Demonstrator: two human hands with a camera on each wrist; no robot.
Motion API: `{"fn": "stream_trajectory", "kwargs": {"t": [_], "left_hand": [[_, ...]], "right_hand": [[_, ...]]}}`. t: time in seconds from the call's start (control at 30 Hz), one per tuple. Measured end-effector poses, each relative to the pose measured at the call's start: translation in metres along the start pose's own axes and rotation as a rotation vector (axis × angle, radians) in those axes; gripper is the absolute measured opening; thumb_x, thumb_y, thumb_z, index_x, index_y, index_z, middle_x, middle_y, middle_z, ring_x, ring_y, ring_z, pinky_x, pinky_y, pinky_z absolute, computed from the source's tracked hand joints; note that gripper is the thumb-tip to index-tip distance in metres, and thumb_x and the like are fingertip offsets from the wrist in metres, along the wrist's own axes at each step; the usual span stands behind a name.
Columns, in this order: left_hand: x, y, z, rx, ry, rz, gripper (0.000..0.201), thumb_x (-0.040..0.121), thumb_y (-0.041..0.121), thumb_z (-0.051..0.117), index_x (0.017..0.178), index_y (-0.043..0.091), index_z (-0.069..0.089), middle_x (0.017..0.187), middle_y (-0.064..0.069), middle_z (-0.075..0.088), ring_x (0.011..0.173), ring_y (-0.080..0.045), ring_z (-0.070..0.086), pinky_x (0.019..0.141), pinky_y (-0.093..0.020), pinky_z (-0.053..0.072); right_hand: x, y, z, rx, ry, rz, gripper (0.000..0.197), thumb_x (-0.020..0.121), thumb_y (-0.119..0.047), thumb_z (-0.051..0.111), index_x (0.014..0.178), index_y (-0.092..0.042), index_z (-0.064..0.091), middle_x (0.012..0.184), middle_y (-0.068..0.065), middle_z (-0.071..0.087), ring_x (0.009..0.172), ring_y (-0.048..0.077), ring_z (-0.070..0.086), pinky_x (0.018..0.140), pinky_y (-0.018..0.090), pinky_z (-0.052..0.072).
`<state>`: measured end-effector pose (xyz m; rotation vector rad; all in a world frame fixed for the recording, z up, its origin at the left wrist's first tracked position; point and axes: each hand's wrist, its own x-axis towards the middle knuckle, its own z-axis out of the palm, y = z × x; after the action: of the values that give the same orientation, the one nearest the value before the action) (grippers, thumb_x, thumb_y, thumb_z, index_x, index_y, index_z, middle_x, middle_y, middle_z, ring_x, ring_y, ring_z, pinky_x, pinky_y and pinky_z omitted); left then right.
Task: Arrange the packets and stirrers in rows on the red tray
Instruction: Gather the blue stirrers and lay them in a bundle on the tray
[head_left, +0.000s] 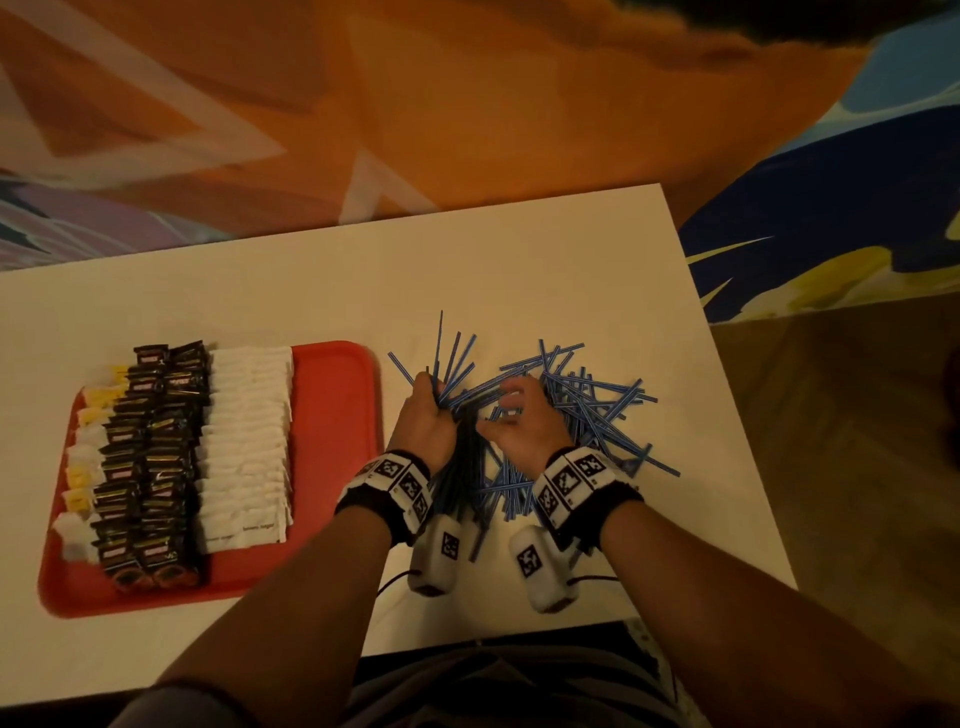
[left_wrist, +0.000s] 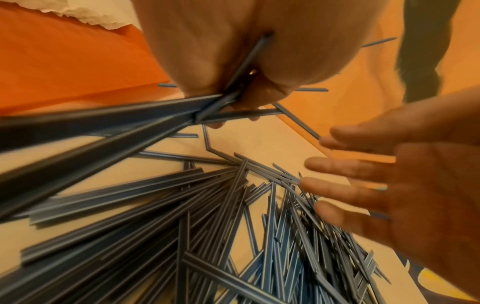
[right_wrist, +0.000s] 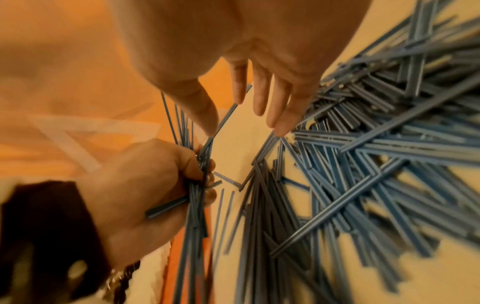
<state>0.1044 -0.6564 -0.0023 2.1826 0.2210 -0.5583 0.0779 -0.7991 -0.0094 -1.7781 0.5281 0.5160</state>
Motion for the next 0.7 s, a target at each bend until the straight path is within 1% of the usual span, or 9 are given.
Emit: {"fn": "stream_trajectory", "kwargs": {"t": [0.07, 0.13, 0.27, 0.33, 0.43, 0.53, 0.57, 0.6, 0.7], "left_hand": [[0.002, 0.0, 0.002, -0.018, -0.03, 0.01, 0.015, 0.095, -0.001, 0.042, 0.103, 0.012, 0.04, 0.083, -0.003, 0.054, 0.07, -0.016, 0.05, 0.057, -0.029, 0.035], [0.004, 0.0, 0.004, -0.043, -0.067, 0.039, 0.008, 0.098, 0.006, 0.046, 0.105, 0.007, 0.043, 0.087, -0.005, 0.057, 0.075, -0.021, 0.053, 0.061, -0.031, 0.04], [0.006, 0.0, 0.009, 0.007, -0.166, 0.096, 0.019, 0.1, 0.006, 0.039, 0.119, 0.004, 0.043, 0.102, -0.007, 0.061, 0.095, -0.029, 0.061, 0.074, -0.037, 0.048], [0.003, 0.006, 0.013, 0.059, -0.219, 0.146, 0.034, 0.101, 0.007, 0.04, 0.134, 0.011, 0.041, 0.122, -0.008, 0.062, 0.11, -0.026, 0.061, 0.086, -0.033, 0.049], [0.0, 0.014, 0.018, 0.123, -0.262, 0.17, 0.057, 0.101, 0.004, 0.042, 0.153, 0.01, 0.02, 0.14, -0.014, 0.053, 0.118, -0.03, 0.058, 0.085, -0.029, 0.043], [0.003, 0.015, 0.021, 0.128, -0.256, 0.165, 0.061, 0.1, 0.004, 0.043, 0.154, 0.008, 0.014, 0.148, -0.018, 0.045, 0.127, -0.033, 0.052, 0.091, -0.029, 0.043], [0.003, 0.015, 0.021, 0.108, -0.25, 0.186, 0.058, 0.1, 0.002, 0.042, 0.153, 0.007, 0.018, 0.145, -0.017, 0.048, 0.125, -0.032, 0.053, 0.089, -0.026, 0.042], [0.002, 0.015, 0.021, 0.082, -0.245, 0.202, 0.055, 0.1, 0.0, 0.042, 0.151, 0.008, 0.021, 0.139, -0.015, 0.052, 0.121, -0.031, 0.055, 0.087, -0.025, 0.041], [0.001, 0.018, 0.024, 0.001, -0.246, 0.229, 0.056, 0.097, -0.003, 0.041, 0.149, 0.01, 0.026, 0.122, -0.009, 0.057, 0.107, -0.028, 0.059, 0.079, -0.024, 0.041]], "right_hand": [[0.005, 0.0, 0.005, 0.199, -0.005, 0.089, 0.056, 0.082, -0.026, 0.077, 0.126, -0.024, 0.042, 0.124, 0.001, 0.057, 0.108, 0.021, 0.059, 0.094, 0.04, 0.052], [0.01, -0.003, 0.009, 0.399, -0.04, 0.126, 0.065, 0.082, -0.025, 0.078, 0.133, -0.023, 0.038, 0.129, 0.004, 0.057, 0.113, 0.023, 0.059, 0.096, 0.045, 0.052], [0.021, -0.015, 0.013, 0.471, -0.13, 0.148, 0.093, 0.069, -0.034, 0.087, 0.141, -0.035, 0.028, 0.133, 0.006, 0.052, 0.119, 0.028, 0.055, 0.098, 0.054, 0.049], [0.026, -0.022, 0.011, 0.49, -0.079, 0.161, 0.089, 0.076, -0.028, 0.083, 0.143, -0.03, 0.025, 0.123, 0.008, 0.058, 0.111, 0.028, 0.06, 0.098, 0.052, 0.049], [0.036, -0.032, 0.009, 0.47, 0.022, 0.179, 0.076, 0.08, -0.028, 0.079, 0.138, -0.024, 0.029, 0.104, 0.002, 0.06, 0.102, 0.026, 0.061, 0.097, 0.05, 0.051], [0.051, -0.029, 0.014, 0.487, 0.04, 0.232, 0.09, 0.053, -0.048, 0.084, 0.129, -0.029, 0.04, 0.116, 0.01, 0.063, 0.102, 0.032, 0.066, 0.089, 0.053, 0.054], [0.061, -0.019, 0.016, 0.493, 0.041, 0.234, 0.085, 0.046, -0.051, 0.081, 0.12, -0.031, 0.046, 0.115, 0.013, 0.064, 0.1, 0.034, 0.067, 0.087, 0.054, 0.055], [0.072, -0.01, 0.018, 0.505, 0.039, 0.225, 0.071, 0.047, -0.049, 0.079, 0.11, -0.033, 0.049, 0.112, 0.015, 0.064, 0.097, 0.036, 0.068, 0.085, 0.055, 0.055], [0.059, -0.026, 0.01, 0.546, 0.066, 0.178, 0.025, 0.082, -0.022, 0.066, 0.099, -0.026, 0.048, 0.105, 0.025, 0.066, 0.093, 0.042, 0.069, 0.085, 0.059, 0.054]]}}
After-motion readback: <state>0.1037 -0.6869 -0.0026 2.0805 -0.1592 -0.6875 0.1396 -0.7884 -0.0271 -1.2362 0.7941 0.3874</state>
